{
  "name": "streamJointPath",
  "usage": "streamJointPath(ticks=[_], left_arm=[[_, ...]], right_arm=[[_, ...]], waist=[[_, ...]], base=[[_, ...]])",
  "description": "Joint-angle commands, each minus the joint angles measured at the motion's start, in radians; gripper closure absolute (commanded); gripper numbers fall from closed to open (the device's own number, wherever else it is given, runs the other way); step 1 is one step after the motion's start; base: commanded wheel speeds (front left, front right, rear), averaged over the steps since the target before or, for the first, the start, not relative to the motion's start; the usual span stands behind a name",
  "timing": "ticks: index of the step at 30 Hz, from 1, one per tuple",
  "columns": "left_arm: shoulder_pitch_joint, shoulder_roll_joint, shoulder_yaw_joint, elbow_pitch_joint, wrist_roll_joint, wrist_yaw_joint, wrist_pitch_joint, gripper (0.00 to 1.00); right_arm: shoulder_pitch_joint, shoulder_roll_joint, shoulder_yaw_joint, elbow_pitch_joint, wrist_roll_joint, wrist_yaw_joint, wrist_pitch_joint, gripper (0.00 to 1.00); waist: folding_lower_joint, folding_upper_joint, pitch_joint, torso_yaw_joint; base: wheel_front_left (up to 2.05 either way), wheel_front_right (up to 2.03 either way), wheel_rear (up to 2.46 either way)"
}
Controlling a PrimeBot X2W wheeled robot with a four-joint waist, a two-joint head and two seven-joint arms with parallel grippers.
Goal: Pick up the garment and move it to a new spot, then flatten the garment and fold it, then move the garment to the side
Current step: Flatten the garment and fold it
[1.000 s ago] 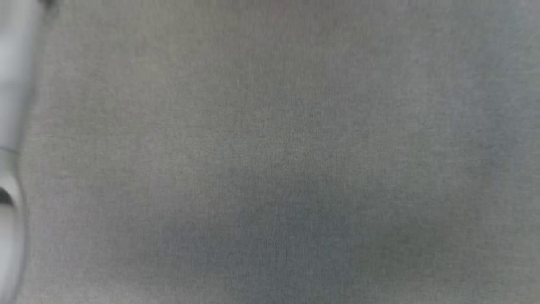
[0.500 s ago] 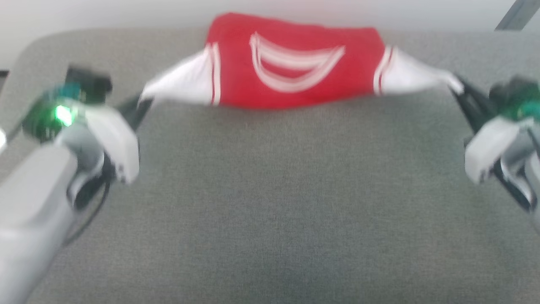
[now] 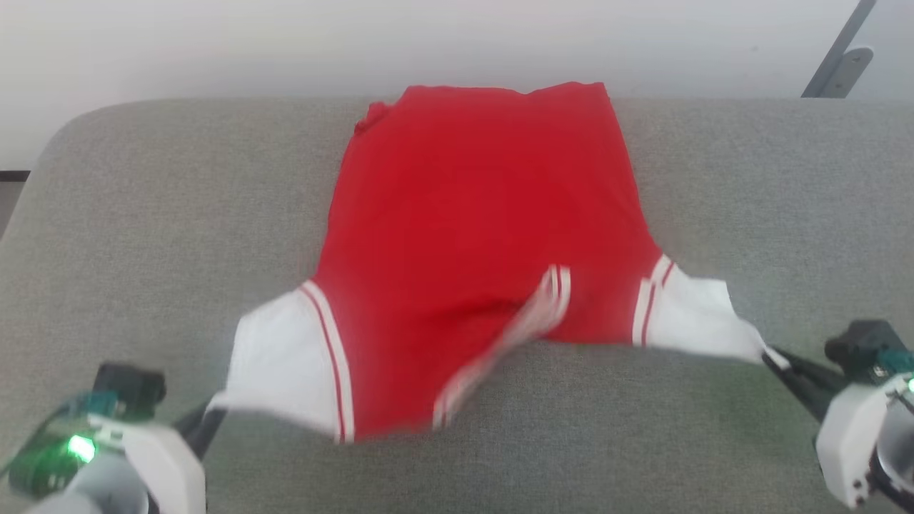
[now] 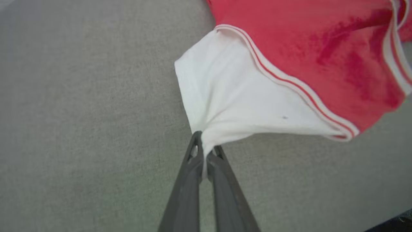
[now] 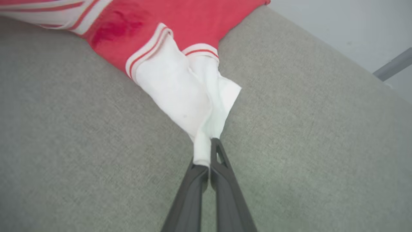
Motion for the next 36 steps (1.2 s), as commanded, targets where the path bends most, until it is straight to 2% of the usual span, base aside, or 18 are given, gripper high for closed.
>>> streamJointPath(ticks=[1,5,9,15,20,21,22,23,24,29,36], left_arm=[[0.051,0.016,0.007,-0.035,-0.028,0.037,-0.007,1.0],[0.139,0.04,0.022,-0.095,-0.077,0.101,-0.013,1.0],[0.212,0.054,0.032,-0.139,-0.13,0.145,-0.01,1.0],[0.265,0.053,0.048,-0.168,-0.169,0.176,-0.033,1.0],[0.261,0.047,0.045,-0.181,-0.162,0.179,-0.039,1.0],[0.254,0.044,0.045,-0.181,-0.159,0.178,-0.037,1.0],[0.247,0.042,0.043,-0.182,-0.155,0.178,-0.037,1.0],[0.241,0.039,0.042,-0.184,-0.149,0.177,-0.036,1.0],[0.236,0.035,0.04,-0.185,-0.146,0.176,-0.034,1.0],[0.218,0.017,0.029,-0.185,-0.132,0.17,-0.028,1.0],[0.179,-0.013,0.018,-0.189,-0.111,0.156,-0.033,1.0]], right_arm=[[0.045,-0.013,-0.017,-0.019,0.021,-0.002,0.013,1.0],[0.141,-0.025,-0.042,-0.053,0.074,-0.002,0.058,1.0],[0.216,-0.035,-0.061,-0.079,0.109,-0.002,0.107,1.0],[0.269,-0.012,-0.103,-0.069,0.118,-0.002,0.135,1.0],[0.282,0.029,-0.126,-0.041,0.109,-0.002,0.17,1.0],[0.28,0.039,-0.131,-0.036,0.108,-0.002,0.18,0.79],[0.279,0.05,-0.138,-0.031,0.11,-0.002,0.191,0.53],[0.276,0.057,-0.143,-0.033,0.11,-0.002,0.2,0.05],[0.272,0.06,-0.15,-0.039,0.109,-0.002,0.211,0.0],[0.256,0.048,-0.227,-0.106,0.125,-0.003,0.265,0.0],[0.169,0.051,-0.37,-0.279,0.096,-0.001,0.314,0.0]], waist=[[0.0,0.0,0.005,0.0],[0.0,0.0,0.015,0.003],[0.0,0.0,0.025,0.0],[0.0,0.0,0.038,-0.005],[0.0,0.0,0.053,-0.001],[0.0,0.0,0.056,0.001],[0.0,0.0,0.059,0.002],[0.0,0.0,0.062,0.003],[0.0,0.0,0.065,0.003],[0.0,0.0,0.076,0.007],[0.0,0.0,0.108,0.028]], base=[[0.0,0.0,0.0],[0.0,0.0,0.0],[0.0,0.0,0.0],[0.0,0.0,0.0],[0.0,0.0,0.0],[0.0,0.0,0.0],[0.0,0.0,0.0],[0.0,0.0,0.0],[0.0,0.0,0.0],[0.0,0.0,0.0],[0.0,0.0,0.0]])
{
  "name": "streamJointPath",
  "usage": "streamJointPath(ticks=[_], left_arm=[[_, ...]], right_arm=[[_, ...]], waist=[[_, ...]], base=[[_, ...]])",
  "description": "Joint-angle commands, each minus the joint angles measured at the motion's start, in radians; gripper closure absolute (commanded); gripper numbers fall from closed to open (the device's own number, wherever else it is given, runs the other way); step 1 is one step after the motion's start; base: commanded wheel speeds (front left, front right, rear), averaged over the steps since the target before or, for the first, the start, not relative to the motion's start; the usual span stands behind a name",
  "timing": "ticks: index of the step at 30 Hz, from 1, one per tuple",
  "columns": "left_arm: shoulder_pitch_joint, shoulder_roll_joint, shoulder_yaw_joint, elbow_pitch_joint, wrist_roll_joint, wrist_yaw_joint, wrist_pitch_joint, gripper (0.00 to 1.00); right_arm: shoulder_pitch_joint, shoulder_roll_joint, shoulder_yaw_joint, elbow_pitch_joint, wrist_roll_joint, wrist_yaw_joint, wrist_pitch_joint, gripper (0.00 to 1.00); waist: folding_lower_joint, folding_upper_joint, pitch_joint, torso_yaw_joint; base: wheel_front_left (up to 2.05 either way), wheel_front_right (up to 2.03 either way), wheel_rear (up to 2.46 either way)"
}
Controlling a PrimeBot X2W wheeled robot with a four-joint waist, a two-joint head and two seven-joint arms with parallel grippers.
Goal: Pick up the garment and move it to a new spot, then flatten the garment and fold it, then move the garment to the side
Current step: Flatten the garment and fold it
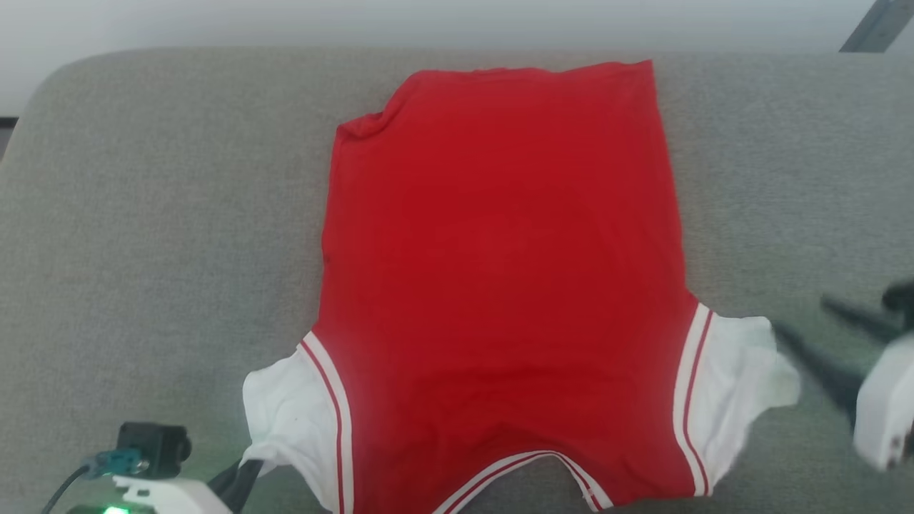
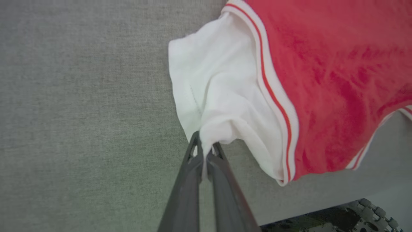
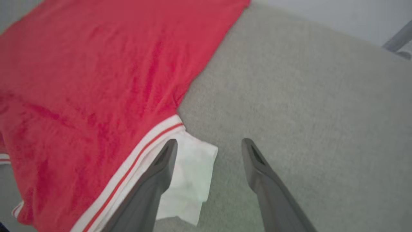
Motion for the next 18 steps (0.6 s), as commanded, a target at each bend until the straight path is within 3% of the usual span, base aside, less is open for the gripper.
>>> streamJointPath(ticks=[1,7,12,18], left_arm=[[-0.022,-0.01,-0.002,-0.003,0.008,-0.008,-0.001,1.0],[-0.095,-0.051,-0.026,0.009,0.056,-0.036,0.016,1.0],[-0.167,-0.099,-0.051,0.025,0.095,-0.071,0.024,1.0],[-0.253,-0.168,-0.079,0.063,0.132,-0.125,0.024,1.0]], right_arm=[[-0.041,0.016,-0.015,-0.014,-0.022,0.0,0.006,0.0],[-0.284,0.086,-0.025,0.056,-0.103,-0.001,0.005,0.0],[-0.517,0.142,-0.002,0.256,-0.147,-0.001,-0.013,0.0],[-0.77,0.179,0.025,0.545,-0.177,-0.001,0.039,0.0]], waist=[[0.0,0.0,0.014,0.012],[0.0,0.0,0.062,0.064],[0.0,0.0,0.117,0.126],[0.0,0.0,0.202,0.211]], base=[[0.0,0.0,0.0],[0.0,0.0,0.0],[0.0,0.0,0.0],[0.0,0.0,0.0]])
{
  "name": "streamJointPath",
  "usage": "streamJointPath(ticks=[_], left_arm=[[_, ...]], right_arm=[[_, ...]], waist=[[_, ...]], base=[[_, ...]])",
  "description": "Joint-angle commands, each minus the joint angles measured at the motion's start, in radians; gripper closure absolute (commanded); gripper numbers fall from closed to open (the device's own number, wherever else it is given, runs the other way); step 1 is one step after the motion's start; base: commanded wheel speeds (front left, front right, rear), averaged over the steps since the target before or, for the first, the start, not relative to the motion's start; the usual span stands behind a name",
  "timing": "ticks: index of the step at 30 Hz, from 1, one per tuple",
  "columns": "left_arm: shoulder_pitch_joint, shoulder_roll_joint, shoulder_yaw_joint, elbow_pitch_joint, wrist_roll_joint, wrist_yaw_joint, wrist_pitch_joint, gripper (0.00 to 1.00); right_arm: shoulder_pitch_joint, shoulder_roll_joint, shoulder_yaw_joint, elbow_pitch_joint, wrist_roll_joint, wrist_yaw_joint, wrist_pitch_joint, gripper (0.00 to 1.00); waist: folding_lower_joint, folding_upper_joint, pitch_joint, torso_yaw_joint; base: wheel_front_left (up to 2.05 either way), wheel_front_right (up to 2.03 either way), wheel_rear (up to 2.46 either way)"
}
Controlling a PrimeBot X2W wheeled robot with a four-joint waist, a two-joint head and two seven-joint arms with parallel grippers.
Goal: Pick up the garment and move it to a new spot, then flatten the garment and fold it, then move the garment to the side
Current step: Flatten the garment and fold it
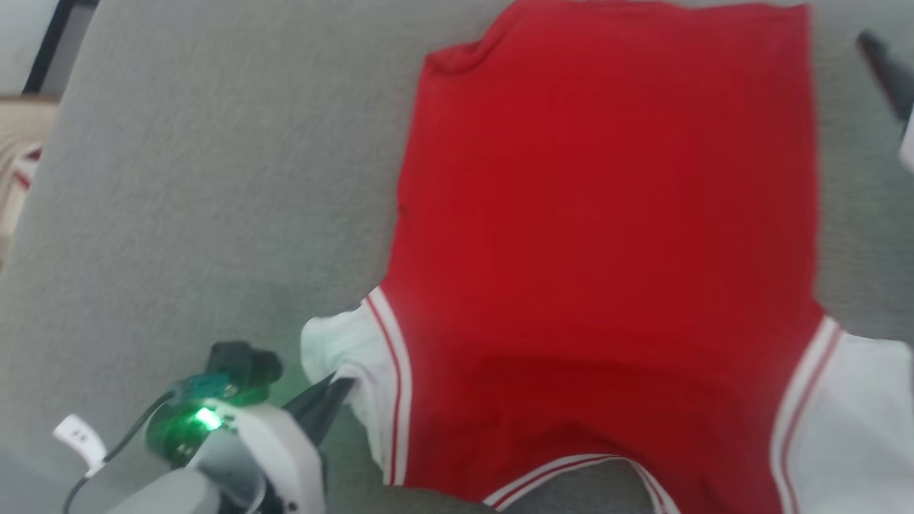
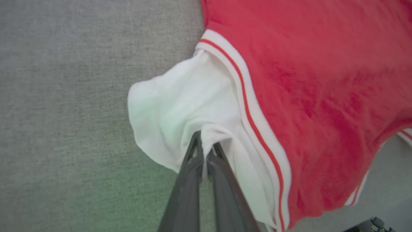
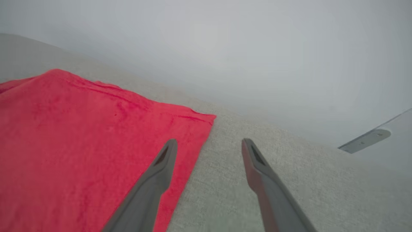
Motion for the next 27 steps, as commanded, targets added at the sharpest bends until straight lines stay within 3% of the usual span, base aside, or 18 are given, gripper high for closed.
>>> streamJointPath(ticks=[1,11,19,20,21,27], left_arm=[[-0.014,-0.007,-0.002,0.004,0.004,-0.006,-0.001,1.0],[-0.12,-0.123,-0.047,0.107,0.044,-0.094,-0.01,1.0],[-0.138,-0.163,-0.06,0.191,0.038,-0.127,-0.025,1.0],[-0.137,-0.164,-0.059,0.199,0.035,-0.128,-0.028,1.0],[-0.136,-0.165,-0.056,0.206,0.031,-0.128,-0.03,1.0],[-0.128,-0.148,-0.038,0.234,0.024,-0.125,-0.045,1.0]], right_arm=[[-0.012,0.006,0.003,0.01,-0.007,-0.001,0.007,0.0],[-0.28,0.046,0.003,0.409,-0.045,-0.001,0.204,0.0],[-0.332,0.075,0.015,0.635,-0.126,-0.001,0.439,0.0],[-0.326,0.09,0.027,0.643,-0.132,-0.001,0.465,0.54],[-0.323,0.098,0.034,0.643,-0.132,0.002,0.482,1.0],[-0.304,0.091,0.06,0.588,-0.124,-0.001,0.464,1.0]], waist=[[0.0,0.0,0.05,0.049],[0.0,0.0,0.146,0.177],[0.0,0.0,0.164,0.213],[0.0,0.0,0.162,0.212],[0.0,0.0,0.161,0.209],[0.0,0.0,0.122,0.157]], base=[[0.0,0.0,0.0],[0.0,0.0,0.0],[0.0,0.0,0.0],[0.0,0.0,0.0],[0.0,0.0,0.0],[0.0,0.0,0.0]])
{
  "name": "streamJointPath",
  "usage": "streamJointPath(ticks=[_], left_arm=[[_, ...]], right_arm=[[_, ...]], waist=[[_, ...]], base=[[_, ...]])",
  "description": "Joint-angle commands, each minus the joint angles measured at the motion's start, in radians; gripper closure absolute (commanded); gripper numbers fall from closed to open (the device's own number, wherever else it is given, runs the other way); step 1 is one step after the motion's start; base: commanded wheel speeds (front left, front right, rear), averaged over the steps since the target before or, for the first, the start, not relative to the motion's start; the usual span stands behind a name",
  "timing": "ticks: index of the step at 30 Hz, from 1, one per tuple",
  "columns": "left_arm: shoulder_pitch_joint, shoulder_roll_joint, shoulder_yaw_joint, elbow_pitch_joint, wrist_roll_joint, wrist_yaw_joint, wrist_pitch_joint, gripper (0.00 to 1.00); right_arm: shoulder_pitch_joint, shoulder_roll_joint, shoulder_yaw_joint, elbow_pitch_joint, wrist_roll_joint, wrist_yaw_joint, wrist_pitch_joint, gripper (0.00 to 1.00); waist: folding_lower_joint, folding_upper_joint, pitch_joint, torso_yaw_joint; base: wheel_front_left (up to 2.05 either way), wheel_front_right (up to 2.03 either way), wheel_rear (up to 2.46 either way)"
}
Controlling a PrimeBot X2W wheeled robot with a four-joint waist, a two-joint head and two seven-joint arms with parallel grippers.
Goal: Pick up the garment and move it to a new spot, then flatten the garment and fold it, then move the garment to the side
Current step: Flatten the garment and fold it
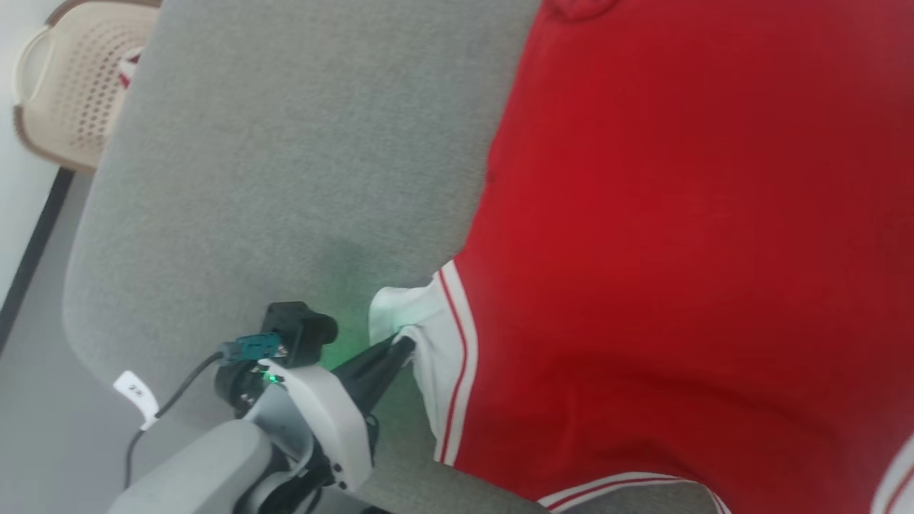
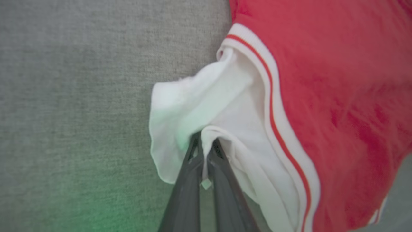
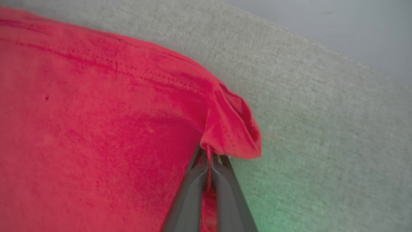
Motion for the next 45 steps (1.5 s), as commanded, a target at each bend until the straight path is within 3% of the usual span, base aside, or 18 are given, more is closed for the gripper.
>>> streamJointPath(ticks=[1,8,16,25,33,41,42,43,44,45], left_arm=[[0.016,0.028,0.008,0.044,0.005,0.022,0.009,1.0],[0.038,0.076,0.032,0.034,-0.013,0.035,0.002,1.0],[0.086,0.141,0.054,0.006,-0.034,0.064,-0.001,1.0],[0.135,0.191,0.069,-0.027,-0.057,0.094,0.001,1.0],[0.164,0.223,0.075,-0.055,-0.066,0.113,0.007,1.0],[0.171,0.226,0.073,-0.058,-0.068,0.114,0.008,1.0],[0.17,0.226,0.072,-0.057,-0.068,0.112,0.008,1.0],[0.169,0.226,0.072,-0.055,-0.069,0.111,0.007,1.0],[0.168,0.226,0.072,-0.053,-0.068,0.111,0.007,1.0],[0.167,0.226,0.071,-0.052,-0.067,0.11,0.007,1.0]], right_arm=[[0.096,0.009,0.023,0.017,0.017,0.0,0.024,1.0],[0.186,-0.007,0.117,-0.199,0.143,0.0,-0.019,1.0],[0.378,-0.13,0.239,-0.53,0.314,0.0,-0.076,1.0],[0.642,-0.195,0.211,-0.741,0.398,0.0,-0.196,1.0],[0.946,-0.149,0.1,-0.826,0.361,0.0,-0.294,1.0],[1.137,-0.018,0.018,-0.79,0.299,0.0,-0.363,1.0],[1.139,-0.007,0.011,-0.781,0.284,0.0,-0.377,0.84],[1.144,0.005,0.004,-0.768,0.28,0.0,-0.386,0.58],[1.148,0.01,0.003,-0.761,0.269,0.0,-0.389,0.04],[1.148,0.016,-0.003,-0.753,0.258,0.0,-0.396,0.0]], waist=[[0.0,0.0,-0.03,-0.035],[0.0,0.0,-0.119,-0.14],[0.0,0.0,-0.207,-0.262],[0.0,0.0,-0.268,-0.361],[0.0,0.0,-0.29,-0.42],[0.0,0.0,-0.288,-0.431],[0.0,0.0,-0.288,-0.432],[0.0,0.0,-0.288,-0.433],[0.0,0.0,-0.288,-0.433],[0.0,0.0,-0.288,-0.433]], base=[[0.0,0.0,0.0],[0.0,0.0,0.0],[0.0,0.0,0.0],[0.0,0.0,0.0],[0.0,0.0,0.0],[0.0,0.0,0.0],[0.0,0.0,0.0],[0.0,0.0,0.0],[0.0,0.0,0.0],[0.0,0.0,0.0]])
